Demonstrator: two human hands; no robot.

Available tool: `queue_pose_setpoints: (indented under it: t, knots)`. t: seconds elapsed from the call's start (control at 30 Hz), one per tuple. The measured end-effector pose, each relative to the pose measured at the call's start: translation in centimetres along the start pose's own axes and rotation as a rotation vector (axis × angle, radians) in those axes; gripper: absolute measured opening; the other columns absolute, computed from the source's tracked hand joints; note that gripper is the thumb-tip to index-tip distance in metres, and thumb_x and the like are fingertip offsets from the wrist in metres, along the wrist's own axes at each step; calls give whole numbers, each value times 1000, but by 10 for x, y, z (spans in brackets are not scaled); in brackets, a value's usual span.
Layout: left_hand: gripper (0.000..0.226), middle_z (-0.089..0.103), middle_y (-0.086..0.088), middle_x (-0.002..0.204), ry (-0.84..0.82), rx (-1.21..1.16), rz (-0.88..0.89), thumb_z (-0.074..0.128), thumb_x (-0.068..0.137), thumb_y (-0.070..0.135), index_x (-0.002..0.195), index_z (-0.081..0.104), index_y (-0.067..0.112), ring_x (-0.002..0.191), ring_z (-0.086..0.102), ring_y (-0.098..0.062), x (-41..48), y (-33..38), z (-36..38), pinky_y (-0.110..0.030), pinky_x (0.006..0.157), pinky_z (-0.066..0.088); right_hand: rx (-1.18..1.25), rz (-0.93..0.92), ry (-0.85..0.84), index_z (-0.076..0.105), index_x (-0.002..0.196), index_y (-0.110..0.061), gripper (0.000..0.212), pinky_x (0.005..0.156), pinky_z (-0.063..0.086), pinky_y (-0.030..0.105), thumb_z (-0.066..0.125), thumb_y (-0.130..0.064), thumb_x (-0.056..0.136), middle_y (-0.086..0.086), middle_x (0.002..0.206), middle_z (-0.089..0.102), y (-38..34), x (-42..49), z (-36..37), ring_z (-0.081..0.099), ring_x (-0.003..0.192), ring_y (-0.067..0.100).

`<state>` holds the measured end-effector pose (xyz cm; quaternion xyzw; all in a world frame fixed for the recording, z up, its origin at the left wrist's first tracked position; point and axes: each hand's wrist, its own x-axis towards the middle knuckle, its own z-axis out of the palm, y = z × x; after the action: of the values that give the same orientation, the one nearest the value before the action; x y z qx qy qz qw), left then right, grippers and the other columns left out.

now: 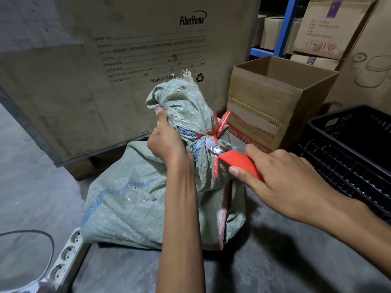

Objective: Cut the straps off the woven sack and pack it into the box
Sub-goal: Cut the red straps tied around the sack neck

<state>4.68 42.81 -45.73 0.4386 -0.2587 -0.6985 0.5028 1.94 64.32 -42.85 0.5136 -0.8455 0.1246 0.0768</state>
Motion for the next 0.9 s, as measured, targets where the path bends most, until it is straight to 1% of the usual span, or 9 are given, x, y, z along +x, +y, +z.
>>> queue_pose_setpoints:
  t: [0.07, 0.23, 0.37, 0.47, 0.53, 0.63, 0.67, 0.8, 0.9]
  knots:
    - [51, 49, 5, 56, 8, -1, 3, 77, 85, 43, 53, 46, 19, 68, 52, -18, 0, 0, 0, -33, 67, 51, 21, -5, 0, 31, 92, -39, 35, 56, 46, 36, 22, -73, 91, -7, 62, 49, -1, 1, 0, 51, 56, 13]
    - [47, 52, 3, 63, -11, -22, -6, 77, 85, 45, 57, 49, 20, 68, 53, -18, -4, 1, -1, -39, 76, 57, -2, 13, -37, 22, 90, -42, 33, 59, 36, 33, 18, -75, 87, -10, 65, 45, -3, 4, -1, 45, 60, 18]
    - [47, 52, 4, 60, -4, -51, -4, 77, 86, 42, 56, 48, 20, 67, 54, -18, -6, 2, -3, -45, 82, 59, 2, 21, -60, 27, 90, -42, 34, 61, 39, 34, 18, -75, 87, -11, 65, 45, -5, 4, -1, 46, 61, 15]
    - [48, 51, 4, 60, -5, -74, -16, 77, 86, 41, 56, 46, 20, 68, 53, -18, -7, 3, -3, -48, 87, 58, -4, 28, -68, 28, 88, -41, 34, 61, 36, 34, 19, -74, 88, -11, 64, 43, -7, 5, -2, 43, 60, 15]
    - [47, 52, 4, 62, -15, -83, -27, 77, 86, 41, 57, 46, 20, 69, 53, -18, -7, 2, -3, -47, 87, 58, -28, 36, -74, 26, 90, -42, 34, 62, 34, 34, 18, -74, 88, -11, 66, 41, -7, 5, -3, 42, 63, 19]
    - [45, 53, -1, 69, -28, -96, -49, 77, 86, 40, 59, 47, 20, 72, 53, -19, -5, 1, -5, -41, 78, 57, -47, 42, -91, 28, 91, -42, 34, 64, 35, 34, 19, -74, 89, -11, 68, 42, -7, 5, -4, 43, 65, 20]
    - [45, 54, -2, 72, -32, -102, -61, 78, 86, 40, 60, 47, 19, 72, 54, -19, -5, 0, -5, -40, 77, 56, -59, 44, -91, 29, 92, -41, 34, 64, 35, 34, 19, -74, 89, -11, 67, 41, -8, 4, -4, 42, 64, 19]
    - [40, 64, -5, 78, -39, -137, -100, 78, 86, 36, 64, 53, 15, 72, 65, -22, -5, 0, -6, -49, 83, 61, -112, 49, -57, 41, 104, -37, 44, 60, 33, 33, 21, -72, 89, -13, 63, 37, -7, 3, -2, 31, 54, 10]
    - [37, 72, -4, 81, -38, -143, -99, 79, 85, 36, 65, 60, 11, 76, 73, -24, -6, 1, -6, -47, 82, 63, -76, 49, -28, 40, 106, -35, 43, 56, 33, 32, 23, -72, 91, -12, 62, 42, -7, 4, -1, 33, 52, 4]
